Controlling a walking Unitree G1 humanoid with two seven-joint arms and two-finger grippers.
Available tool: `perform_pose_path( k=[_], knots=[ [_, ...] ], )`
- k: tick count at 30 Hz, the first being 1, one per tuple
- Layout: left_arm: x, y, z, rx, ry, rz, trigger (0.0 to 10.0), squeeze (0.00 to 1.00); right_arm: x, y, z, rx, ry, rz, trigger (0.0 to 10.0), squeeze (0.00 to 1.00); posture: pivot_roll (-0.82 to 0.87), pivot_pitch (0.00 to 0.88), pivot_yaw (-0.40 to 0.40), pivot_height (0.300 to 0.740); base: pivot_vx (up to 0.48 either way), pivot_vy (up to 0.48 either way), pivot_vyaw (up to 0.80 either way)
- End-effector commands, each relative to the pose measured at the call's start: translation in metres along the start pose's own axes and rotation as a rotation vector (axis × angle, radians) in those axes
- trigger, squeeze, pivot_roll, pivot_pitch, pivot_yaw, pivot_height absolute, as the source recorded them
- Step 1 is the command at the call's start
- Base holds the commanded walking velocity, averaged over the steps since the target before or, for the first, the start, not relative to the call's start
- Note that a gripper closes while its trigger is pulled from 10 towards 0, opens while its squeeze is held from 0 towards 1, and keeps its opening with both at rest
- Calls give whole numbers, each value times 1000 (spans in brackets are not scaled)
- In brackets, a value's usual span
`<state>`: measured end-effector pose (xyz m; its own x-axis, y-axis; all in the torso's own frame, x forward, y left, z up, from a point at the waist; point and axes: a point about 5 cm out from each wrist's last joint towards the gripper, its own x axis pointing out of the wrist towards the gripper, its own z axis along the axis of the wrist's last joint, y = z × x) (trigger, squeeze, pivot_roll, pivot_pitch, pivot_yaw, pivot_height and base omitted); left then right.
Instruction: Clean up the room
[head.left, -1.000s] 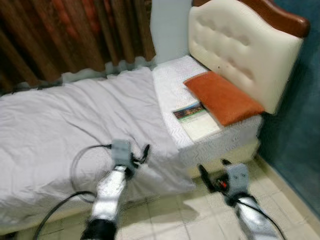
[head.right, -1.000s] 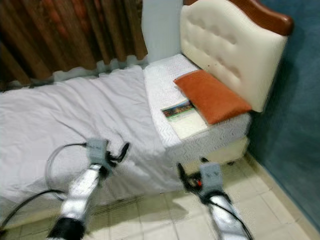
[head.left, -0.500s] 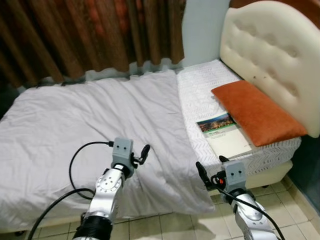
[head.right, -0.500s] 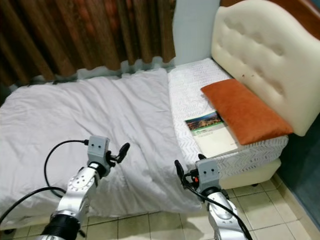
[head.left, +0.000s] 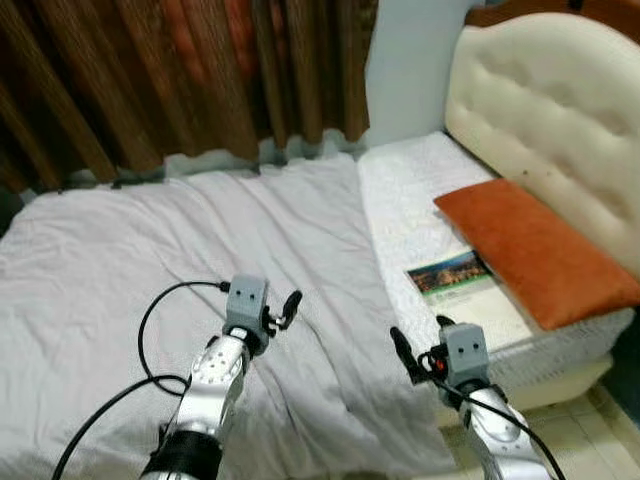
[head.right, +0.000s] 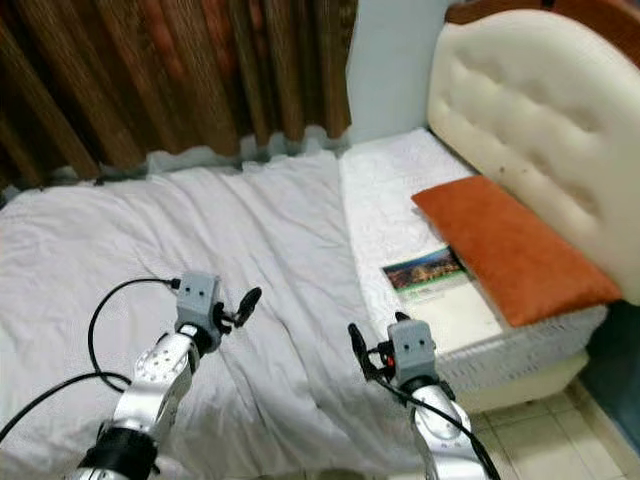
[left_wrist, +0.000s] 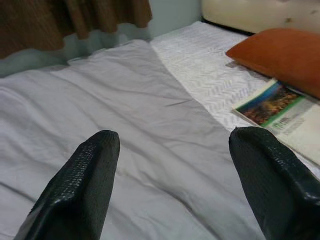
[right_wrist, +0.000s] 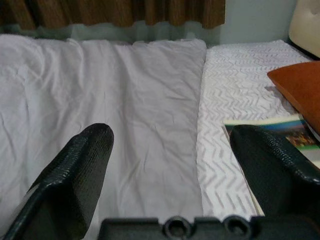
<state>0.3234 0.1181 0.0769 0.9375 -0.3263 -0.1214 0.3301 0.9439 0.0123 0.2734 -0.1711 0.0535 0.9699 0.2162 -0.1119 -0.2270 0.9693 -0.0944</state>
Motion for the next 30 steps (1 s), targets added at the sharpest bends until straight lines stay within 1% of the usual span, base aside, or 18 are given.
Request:
perform_pose_path(
  k=[1, 4, 10, 12, 14, 15, 16, 17, 18, 19, 20, 21, 22, 23, 25, 27, 29, 30],
  knots=[
    [4, -6, 5, 5, -10, -27, 10000, 0, 1, -5, 0, 0, 14, -7, 10000, 0, -106, 30, 94, 740, 480, 0, -800],
    [4, -6, 6, -1, -13, -22, 10000, 0, 1, -5, -1, 6, 21, -6, 10000, 0, -110, 35, 96, 740, 480, 0, -800],
    [3, -9, 3, -44, -3, -3, 10000, 0, 1, -4, -4, -16, 51, 14, 10000, 0, -110, 56, 93, 740, 480, 0, -800],
    [3, -12, 2, -58, -1, -1, 10000, 0, 4, -2, -5, -20, 69, 46, 10000, 0, -107, 74, 90, 740, 480, 0, 0],
    [1, -16, 0, -92, -4, 15, 10000, 0, 9, 0, -5, -44, 93, 78, 10000, 0, -98, 108, 79, 740, 480, 0, 0],
    [1, -16, 0, -92, -4, 15, 10000, 0, 9, 0, -5, -44, 93, 78, 10000, 0, -98, 108, 79, 740, 480, 0, 0],
    [-2, -18, -1, -132, -23, 34, 10000, 0, 14, 1, -3, -57, 108, 100, 10000, 0, -95, 125, 71, 740, 480, 0, 0],
    [-2, -18, -1, -132, -23, 34, 10000, 0, 14, 1, -3, -57, 108, 100, 10000, 0, -95, 125, 71, 740, 480, 0, 0],
    [-8, -23, -3, -210, -61, 51, 10000, 0, 18, 2, -2, -77, 135, 148, 10000, 0, -92, 163, 41, 740, 480, 0, 0],
    [-12, -25, -4, -240, -76, 70, 10000, 0, 17, 2, -1, -87, 143, 164, 10000, 0, -95, 189, 22, 740, 480, 0, 0],
    [-12, -25, -4, -240, -76, 70, 10000, 0, 17, 2, -1, -87, 143, 164, 10000, 0, -95, 189, 22, 740, 480, 0, 0],
    [-15, -28, -7, -257, -75, 88, 10000, 0, 18, 2, -1, -102, 154, 179, 10000, 0, -98, 203, 12, 740, 480, 0, 0],
    [-21, -34, -11, -256, -75, 96, 10000, 0, 17, 1, 0, -112, 159, 198, 10000, 0, -111, 271, -38, 740, 0, 0, 0],
    [-30, -42, -17, -258, -69, 118, 10000, 0, 18, 0, -1, -110, 179, 226, 10000, 0, -112, 305, -61, 740, 0, 0, 0],
    [-37, -46, -18, -245, -68, 127, 10000, 0, 26, 0, -1, -28, 192, 241, 10000, 0, -102, 360, -75, 740, 0, 0, 0],
    [-44, -50, -11, -208, -87, 112, 10000, 0, 33, -1, -1, -16, 214, 238, 10000, 0, -70, 419, -85, 740, 0, 0, 0],
    [-53, -48, 0, -155, -119, 96, 10000, 0, 42, -4, 1, 58, 222, 199, 10000, 0, -41, 466, -95, 740, 0, 0, 0],
    [-58, -43, 5, -129, -129, 89, 10000, 0, 46, -6, 2, 87, 228, 173, 10000, 0, -12, 518, -90, 740, 0, 0, 0]
  ],
)
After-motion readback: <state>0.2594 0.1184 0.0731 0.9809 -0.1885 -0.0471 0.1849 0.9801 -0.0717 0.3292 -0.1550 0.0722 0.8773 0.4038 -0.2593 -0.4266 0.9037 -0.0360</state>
